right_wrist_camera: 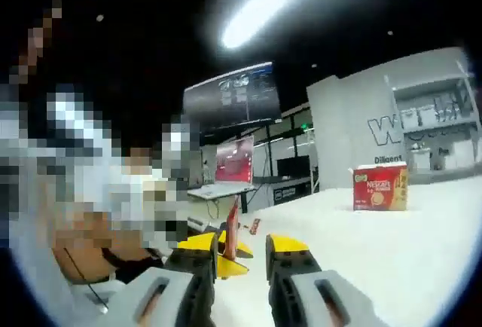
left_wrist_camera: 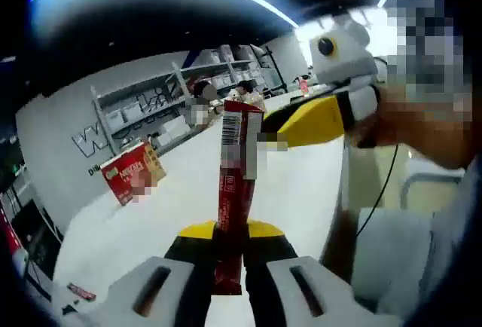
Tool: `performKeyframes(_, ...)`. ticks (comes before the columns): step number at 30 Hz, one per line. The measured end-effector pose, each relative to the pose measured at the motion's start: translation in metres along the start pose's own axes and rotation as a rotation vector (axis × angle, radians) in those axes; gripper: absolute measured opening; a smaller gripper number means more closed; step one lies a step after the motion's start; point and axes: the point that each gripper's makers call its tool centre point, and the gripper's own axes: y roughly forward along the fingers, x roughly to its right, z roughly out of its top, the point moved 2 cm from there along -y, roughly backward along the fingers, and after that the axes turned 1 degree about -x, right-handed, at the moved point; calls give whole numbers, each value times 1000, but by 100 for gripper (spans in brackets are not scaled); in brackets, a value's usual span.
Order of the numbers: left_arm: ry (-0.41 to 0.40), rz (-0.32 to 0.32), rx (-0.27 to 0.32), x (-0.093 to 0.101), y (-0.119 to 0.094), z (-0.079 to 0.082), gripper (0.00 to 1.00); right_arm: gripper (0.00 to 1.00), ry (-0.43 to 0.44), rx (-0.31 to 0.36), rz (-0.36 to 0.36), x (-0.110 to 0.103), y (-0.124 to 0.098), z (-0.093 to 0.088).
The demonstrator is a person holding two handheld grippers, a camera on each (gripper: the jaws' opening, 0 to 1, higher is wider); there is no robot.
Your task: Tear open the coffee pouch, take out the coffee, and pour the coffee from the pouch into the cup
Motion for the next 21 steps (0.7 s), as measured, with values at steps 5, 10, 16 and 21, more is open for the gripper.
performKeyframes(5, -101, -29, 8, 12, 0, 4, 14, 26, 46, 23, -3, -4, 13, -5)
performKeyframes(10, -121, -50, 17, 18, 0, 7, 14, 14, 47, 16, -5, -7, 17, -7)
performKeyframes(16, -123, -63, 90, 17, -1, 8, 16, 7, 69, 13, 17, -9, 19, -3)
performKeyframes(21, -290, -236, 232, 29, -8, 15, 26, 7, 111, 4, 81, -10, 17, 4)
